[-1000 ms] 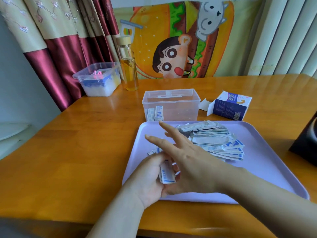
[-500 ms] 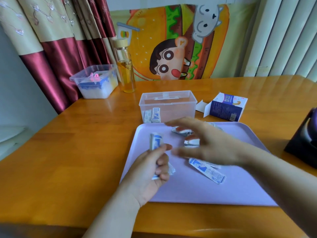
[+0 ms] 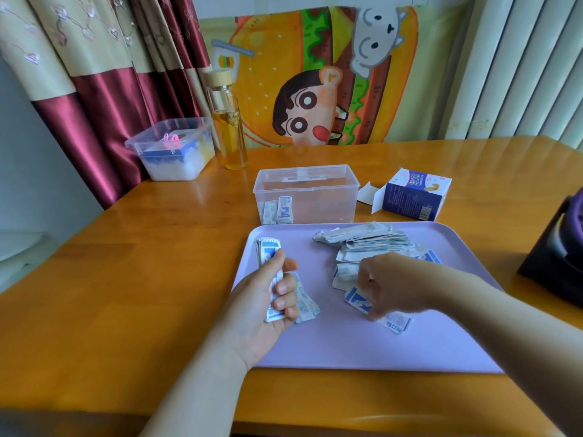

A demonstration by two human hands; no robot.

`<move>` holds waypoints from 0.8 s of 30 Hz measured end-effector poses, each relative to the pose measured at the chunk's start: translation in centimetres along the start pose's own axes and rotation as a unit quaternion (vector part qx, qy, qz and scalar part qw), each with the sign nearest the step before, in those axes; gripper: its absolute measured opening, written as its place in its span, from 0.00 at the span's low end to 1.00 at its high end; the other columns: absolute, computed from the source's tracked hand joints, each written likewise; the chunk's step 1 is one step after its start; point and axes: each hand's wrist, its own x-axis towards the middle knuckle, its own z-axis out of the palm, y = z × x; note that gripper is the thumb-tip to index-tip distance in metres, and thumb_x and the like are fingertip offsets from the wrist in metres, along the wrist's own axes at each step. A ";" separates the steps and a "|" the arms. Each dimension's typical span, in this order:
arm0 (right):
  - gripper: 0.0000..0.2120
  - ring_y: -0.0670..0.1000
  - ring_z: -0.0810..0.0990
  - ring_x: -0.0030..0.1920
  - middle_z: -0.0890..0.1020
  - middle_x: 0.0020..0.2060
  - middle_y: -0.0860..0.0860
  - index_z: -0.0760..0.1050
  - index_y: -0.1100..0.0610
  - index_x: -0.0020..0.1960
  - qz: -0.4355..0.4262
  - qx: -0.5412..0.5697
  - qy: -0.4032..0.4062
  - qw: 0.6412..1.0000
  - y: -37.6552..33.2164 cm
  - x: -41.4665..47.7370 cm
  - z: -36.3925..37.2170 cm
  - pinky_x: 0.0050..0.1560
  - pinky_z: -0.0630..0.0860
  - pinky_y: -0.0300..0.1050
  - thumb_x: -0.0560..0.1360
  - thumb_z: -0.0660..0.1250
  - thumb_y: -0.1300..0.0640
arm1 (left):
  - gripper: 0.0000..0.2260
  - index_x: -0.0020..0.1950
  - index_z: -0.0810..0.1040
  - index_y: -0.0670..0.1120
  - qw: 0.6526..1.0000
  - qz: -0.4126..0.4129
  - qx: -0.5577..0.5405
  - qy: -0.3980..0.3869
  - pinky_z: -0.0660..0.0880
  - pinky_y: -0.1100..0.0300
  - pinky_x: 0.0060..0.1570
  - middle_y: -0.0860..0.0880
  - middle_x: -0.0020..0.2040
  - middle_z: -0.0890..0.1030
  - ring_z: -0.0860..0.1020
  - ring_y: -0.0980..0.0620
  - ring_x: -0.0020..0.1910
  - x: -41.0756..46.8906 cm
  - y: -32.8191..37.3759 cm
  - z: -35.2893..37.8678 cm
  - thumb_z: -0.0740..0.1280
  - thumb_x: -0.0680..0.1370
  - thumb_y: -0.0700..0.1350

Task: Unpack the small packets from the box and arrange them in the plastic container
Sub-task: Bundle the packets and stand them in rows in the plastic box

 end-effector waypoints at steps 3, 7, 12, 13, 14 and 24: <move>0.11 0.49 0.73 0.41 0.79 0.39 0.48 0.79 0.57 0.50 -0.017 0.026 -0.005 0.999 0.4 -0.1 0.0 0.38 0.69 0.38 0.69 0.72 0.54 | 0.10 0.43 0.74 0.45 1.000 0.005 0.012 0.001 0.62 0.67 0.22 0.52 0.26 0.63 0.59 0.58 0.21 0.0 -0.1 -0.1 0.62 0.78 0.51; 0.17 0.50 0.72 0.40 0.82 0.47 0.57 0.80 0.61 0.50 -0.008 -0.007 0.023 1.000 0.4 -0.1 0.1 0.39 0.68 0.42 0.68 0.72 0.50 | 0.10 0.45 0.76 0.45 1.000 0.005 0.018 0.003 0.61 0.67 0.23 0.53 0.26 0.64 0.59 0.59 0.21 -0.1 -0.2 -0.1 0.61 0.79 0.50; 0.19 0.54 0.72 0.40 0.81 0.47 0.61 0.79 0.64 0.50 -0.016 -0.025 0.005 1.000 0.3 0.2 0.2 0.38 0.65 0.42 0.68 0.72 0.51 | 0.10 0.45 0.77 0.45 1.000 0.001 0.021 -0.006 0.61 0.67 0.24 0.53 0.26 0.64 0.59 0.59 0.22 -0.3 -0.3 0.3 0.61 0.79 0.49; 0.19 0.55 0.74 0.40 0.81 0.48 0.61 0.79 0.64 0.51 -0.015 -0.010 -0.003 1.000 0.3 0.2 0.1 0.38 0.65 0.42 0.67 0.72 0.51 | 0.10 0.46 0.77 0.45 1.000 0.003 0.022 -0.009 0.61 0.67 0.24 0.53 0.26 0.64 0.59 0.58 0.22 -0.4 -0.3 0.4 0.61 0.79 0.49; 0.19 0.53 0.74 0.40 0.82 0.49 0.60 0.79 0.64 0.52 -0.013 0.000 -0.012 1.000 0.4 0.2 -0.1 0.39 0.66 0.41 0.67 0.72 0.51 | 0.10 0.46 0.77 0.45 1.000 0.005 0.022 -0.011 0.61 0.67 0.24 0.53 0.26 0.65 0.60 0.58 0.22 -0.4 -0.3 0.4 0.61 0.79 0.49; 0.08 0.40 0.77 0.29 0.82 0.31 0.46 0.79 0.51 0.38 -0.107 0.263 -0.012 0.959 -0.4 -1.0 -1.3 0.34 0.71 0.36 0.75 0.66 0.55 | 0.13 0.49 0.78 0.45 0.999 0.035 0.021 0.014 0.62 0.68 0.24 0.53 0.29 0.68 0.60 0.59 0.22 -0.6 -0.4 -0.4 0.67 0.71 0.52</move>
